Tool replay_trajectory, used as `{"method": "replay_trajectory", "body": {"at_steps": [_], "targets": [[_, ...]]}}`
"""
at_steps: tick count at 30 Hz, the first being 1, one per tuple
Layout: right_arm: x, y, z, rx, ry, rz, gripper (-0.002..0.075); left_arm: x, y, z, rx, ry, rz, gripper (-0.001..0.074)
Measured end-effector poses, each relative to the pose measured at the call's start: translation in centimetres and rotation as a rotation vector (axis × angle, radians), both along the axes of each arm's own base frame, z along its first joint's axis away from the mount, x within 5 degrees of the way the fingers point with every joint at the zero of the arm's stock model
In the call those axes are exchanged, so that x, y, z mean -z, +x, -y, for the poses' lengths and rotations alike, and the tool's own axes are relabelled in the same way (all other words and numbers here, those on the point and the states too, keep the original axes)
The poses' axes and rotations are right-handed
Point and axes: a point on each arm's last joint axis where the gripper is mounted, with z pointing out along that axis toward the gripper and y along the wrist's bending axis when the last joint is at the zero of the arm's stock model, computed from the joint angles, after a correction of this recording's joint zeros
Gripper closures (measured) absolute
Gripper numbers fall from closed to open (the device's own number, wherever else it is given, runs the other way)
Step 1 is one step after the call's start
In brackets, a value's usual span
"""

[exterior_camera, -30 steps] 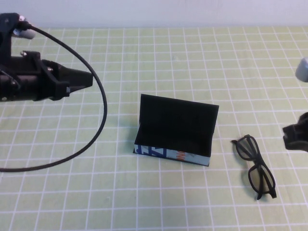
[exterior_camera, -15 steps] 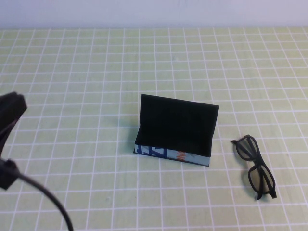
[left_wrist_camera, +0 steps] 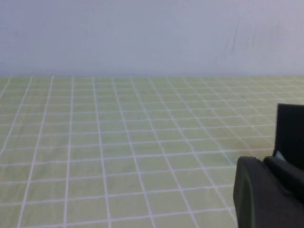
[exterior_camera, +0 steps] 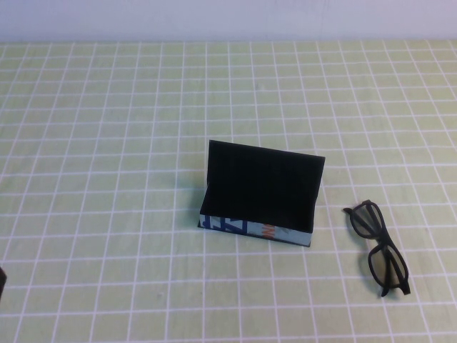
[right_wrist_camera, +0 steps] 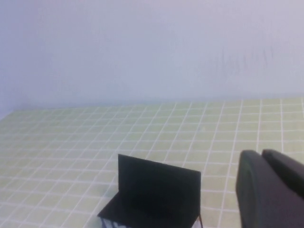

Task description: Take glasses out of glasses case

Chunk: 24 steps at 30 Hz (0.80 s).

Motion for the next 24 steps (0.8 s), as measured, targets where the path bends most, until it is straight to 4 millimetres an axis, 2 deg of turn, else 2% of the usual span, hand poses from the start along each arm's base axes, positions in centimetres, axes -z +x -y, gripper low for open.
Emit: {"method": "replay_trajectory", "body": {"at_steps": [2,5,24], "targets": [[0.9,0.5,0.1,0.024,0.014,0.020,0.0742,1.5,0.1,-0.4,-0.050,-0.006,-0.025,0.0739],[1.8,1.0,0.1,0.047,0.020,0.033,0.0742,2.5,0.2,-0.9,-0.105,-0.012,-0.044,0.0739],[2.2,1.3,0.2,0.064,0.030,0.053,0.0742,2.5,0.3,-1.2,-0.136,-0.023,-0.038,0.0739]]}}
